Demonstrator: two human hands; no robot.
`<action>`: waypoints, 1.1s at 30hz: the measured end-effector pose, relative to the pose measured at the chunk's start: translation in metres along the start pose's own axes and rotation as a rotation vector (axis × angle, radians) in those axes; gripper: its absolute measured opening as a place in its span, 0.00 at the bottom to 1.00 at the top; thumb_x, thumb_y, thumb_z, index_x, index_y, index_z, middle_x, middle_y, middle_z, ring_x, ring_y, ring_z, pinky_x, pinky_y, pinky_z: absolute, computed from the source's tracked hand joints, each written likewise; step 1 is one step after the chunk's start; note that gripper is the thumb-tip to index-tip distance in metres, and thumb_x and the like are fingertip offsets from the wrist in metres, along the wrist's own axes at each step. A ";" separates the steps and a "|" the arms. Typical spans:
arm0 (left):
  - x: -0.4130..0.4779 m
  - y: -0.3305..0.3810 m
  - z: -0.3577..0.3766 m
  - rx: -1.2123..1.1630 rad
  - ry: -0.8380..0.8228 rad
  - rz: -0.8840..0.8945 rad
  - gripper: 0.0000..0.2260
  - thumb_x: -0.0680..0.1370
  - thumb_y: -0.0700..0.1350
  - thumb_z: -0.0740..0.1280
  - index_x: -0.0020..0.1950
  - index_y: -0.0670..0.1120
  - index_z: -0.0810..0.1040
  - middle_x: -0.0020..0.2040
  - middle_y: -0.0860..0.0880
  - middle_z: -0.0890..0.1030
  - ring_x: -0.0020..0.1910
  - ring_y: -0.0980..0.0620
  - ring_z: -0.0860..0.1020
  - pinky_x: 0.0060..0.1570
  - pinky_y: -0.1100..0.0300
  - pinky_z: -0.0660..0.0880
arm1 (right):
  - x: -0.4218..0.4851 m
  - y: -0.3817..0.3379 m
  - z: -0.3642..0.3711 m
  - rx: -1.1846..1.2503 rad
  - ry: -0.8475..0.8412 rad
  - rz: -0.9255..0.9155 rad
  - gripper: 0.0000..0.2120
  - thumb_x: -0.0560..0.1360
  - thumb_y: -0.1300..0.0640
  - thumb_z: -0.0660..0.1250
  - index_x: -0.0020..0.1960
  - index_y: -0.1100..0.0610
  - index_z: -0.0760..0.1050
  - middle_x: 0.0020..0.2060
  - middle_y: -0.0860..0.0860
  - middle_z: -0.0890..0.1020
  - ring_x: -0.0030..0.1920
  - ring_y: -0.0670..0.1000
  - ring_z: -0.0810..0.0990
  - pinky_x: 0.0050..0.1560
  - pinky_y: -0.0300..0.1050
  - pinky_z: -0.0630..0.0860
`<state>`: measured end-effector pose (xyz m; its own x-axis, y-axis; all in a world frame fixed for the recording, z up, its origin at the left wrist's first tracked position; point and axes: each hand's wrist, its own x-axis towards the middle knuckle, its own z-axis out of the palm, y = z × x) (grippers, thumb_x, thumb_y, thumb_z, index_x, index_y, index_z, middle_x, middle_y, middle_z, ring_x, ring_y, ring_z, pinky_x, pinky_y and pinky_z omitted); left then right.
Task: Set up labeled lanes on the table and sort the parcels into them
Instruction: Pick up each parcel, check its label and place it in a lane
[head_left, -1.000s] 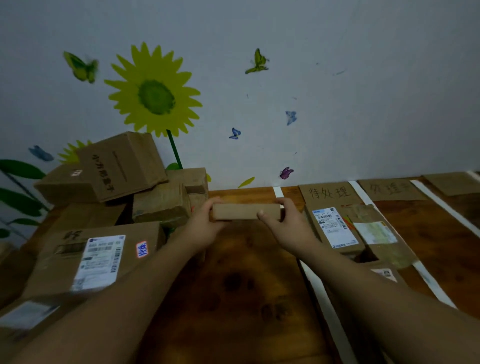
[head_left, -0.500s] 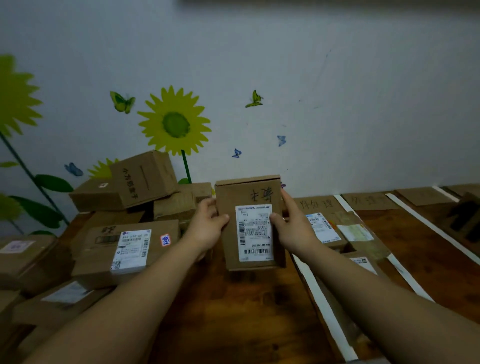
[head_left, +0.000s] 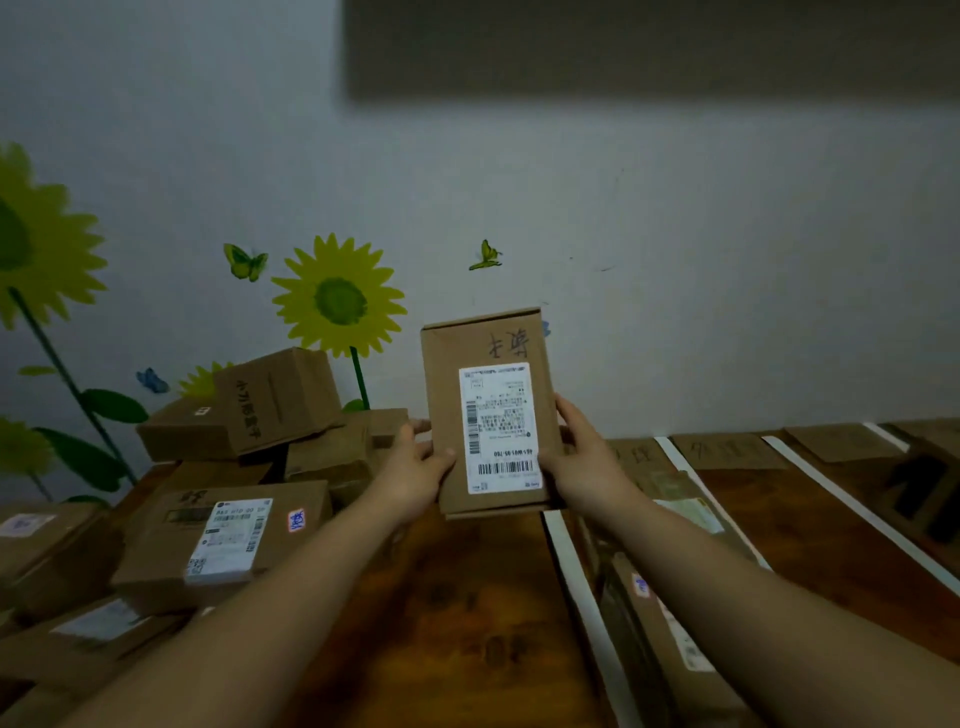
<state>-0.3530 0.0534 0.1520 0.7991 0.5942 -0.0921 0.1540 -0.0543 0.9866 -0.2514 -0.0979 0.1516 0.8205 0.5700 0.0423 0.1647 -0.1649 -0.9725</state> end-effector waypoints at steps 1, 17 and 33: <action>-0.002 0.000 0.008 -0.015 -0.016 -0.003 0.24 0.80 0.37 0.61 0.74 0.45 0.58 0.65 0.43 0.75 0.53 0.49 0.76 0.52 0.55 0.76 | 0.001 0.000 -0.008 0.037 0.034 0.004 0.28 0.78 0.57 0.66 0.72 0.40 0.61 0.56 0.46 0.79 0.51 0.50 0.82 0.46 0.49 0.83; -0.010 0.004 0.096 0.122 -0.296 0.024 0.28 0.76 0.33 0.65 0.70 0.55 0.60 0.52 0.46 0.78 0.50 0.49 0.79 0.45 0.55 0.80 | -0.050 0.037 -0.105 -0.069 0.082 0.125 0.33 0.75 0.48 0.68 0.75 0.42 0.55 0.65 0.45 0.74 0.60 0.49 0.76 0.58 0.51 0.78; -0.056 -0.021 0.270 0.313 -0.741 -0.005 0.28 0.77 0.38 0.63 0.71 0.57 0.57 0.55 0.47 0.80 0.48 0.47 0.81 0.46 0.50 0.80 | -0.183 0.103 -0.230 -0.156 0.495 0.341 0.29 0.77 0.51 0.66 0.74 0.44 0.59 0.67 0.46 0.72 0.66 0.51 0.72 0.64 0.55 0.73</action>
<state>-0.2443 -0.1958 0.0997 0.9588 -0.0862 -0.2705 0.2269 -0.3403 0.9125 -0.2586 -0.4044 0.0969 0.9914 0.0295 -0.1275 -0.1044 -0.4093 -0.9064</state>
